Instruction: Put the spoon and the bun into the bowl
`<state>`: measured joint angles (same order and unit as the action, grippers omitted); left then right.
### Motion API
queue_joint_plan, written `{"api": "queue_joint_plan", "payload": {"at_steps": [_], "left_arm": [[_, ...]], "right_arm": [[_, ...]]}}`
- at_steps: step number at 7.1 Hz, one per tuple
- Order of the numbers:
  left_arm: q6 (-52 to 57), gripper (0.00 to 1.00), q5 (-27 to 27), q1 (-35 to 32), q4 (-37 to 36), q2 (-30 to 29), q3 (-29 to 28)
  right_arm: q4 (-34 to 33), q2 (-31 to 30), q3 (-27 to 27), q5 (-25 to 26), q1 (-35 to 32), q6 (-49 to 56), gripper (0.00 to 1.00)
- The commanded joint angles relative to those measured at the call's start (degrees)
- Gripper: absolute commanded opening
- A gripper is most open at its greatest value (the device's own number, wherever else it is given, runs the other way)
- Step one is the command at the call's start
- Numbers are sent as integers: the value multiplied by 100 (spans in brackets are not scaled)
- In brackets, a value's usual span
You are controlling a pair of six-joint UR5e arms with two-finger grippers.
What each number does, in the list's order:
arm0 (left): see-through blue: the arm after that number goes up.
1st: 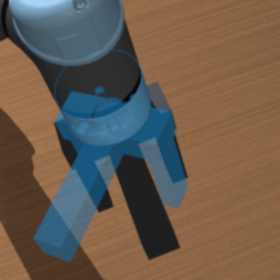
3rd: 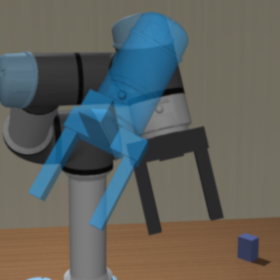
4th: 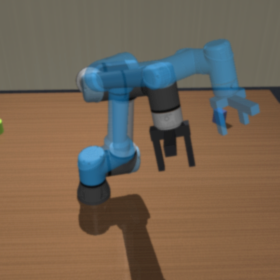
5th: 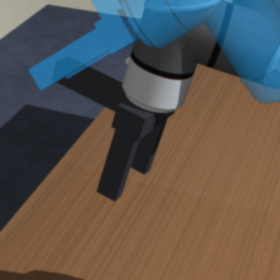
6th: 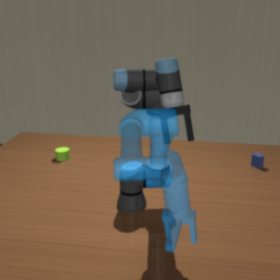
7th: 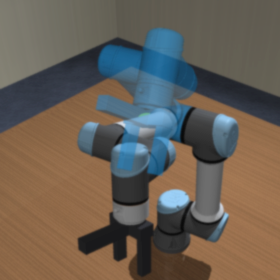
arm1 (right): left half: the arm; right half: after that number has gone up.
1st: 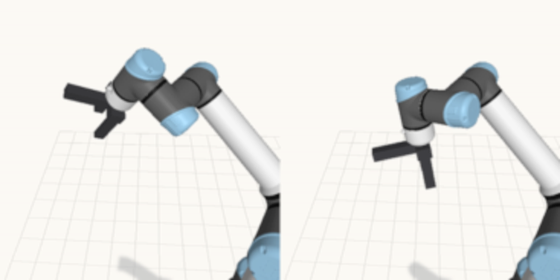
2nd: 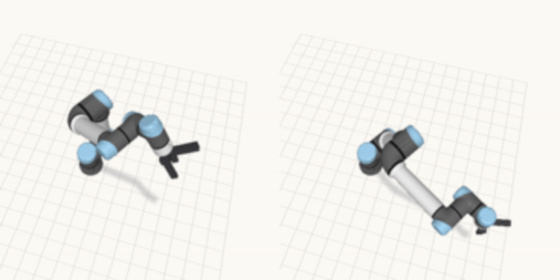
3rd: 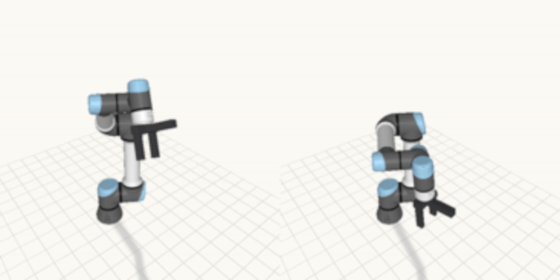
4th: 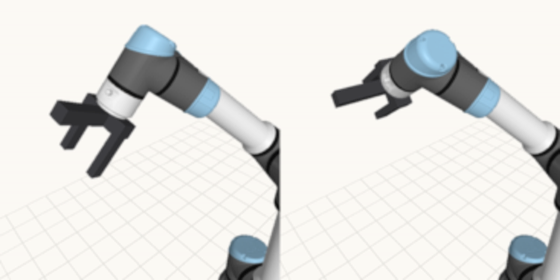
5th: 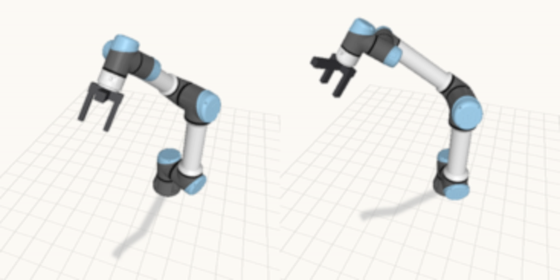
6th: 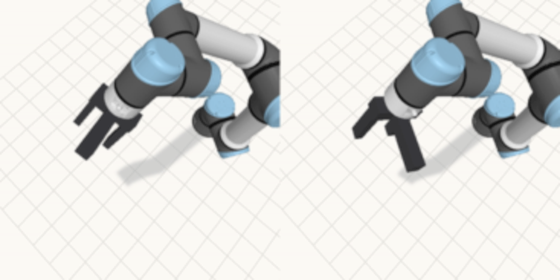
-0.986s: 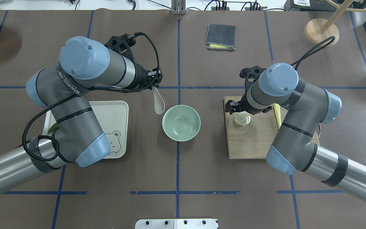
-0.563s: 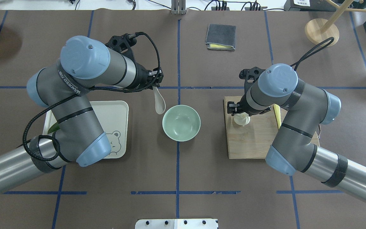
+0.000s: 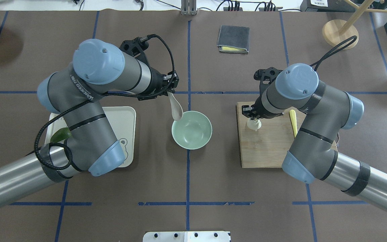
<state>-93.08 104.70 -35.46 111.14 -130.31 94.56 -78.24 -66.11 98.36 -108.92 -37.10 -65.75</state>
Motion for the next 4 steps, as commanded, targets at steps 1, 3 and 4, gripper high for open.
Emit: {"api": "queue_joint_plan", "payload": {"at_steps": [1,3,4], "left_arm": [[-324,0,-325,223,30,-433,-490],[-316,0,-354,311,22,-399,-500],[-307,0,-363,425,22,-373,-509]], "right_arm": [[-7,2,69,-50,-244,27,0],[-7,-25,174,-173,-376,80,0],[-7,-7,218,-234,-420,71,0]]}}
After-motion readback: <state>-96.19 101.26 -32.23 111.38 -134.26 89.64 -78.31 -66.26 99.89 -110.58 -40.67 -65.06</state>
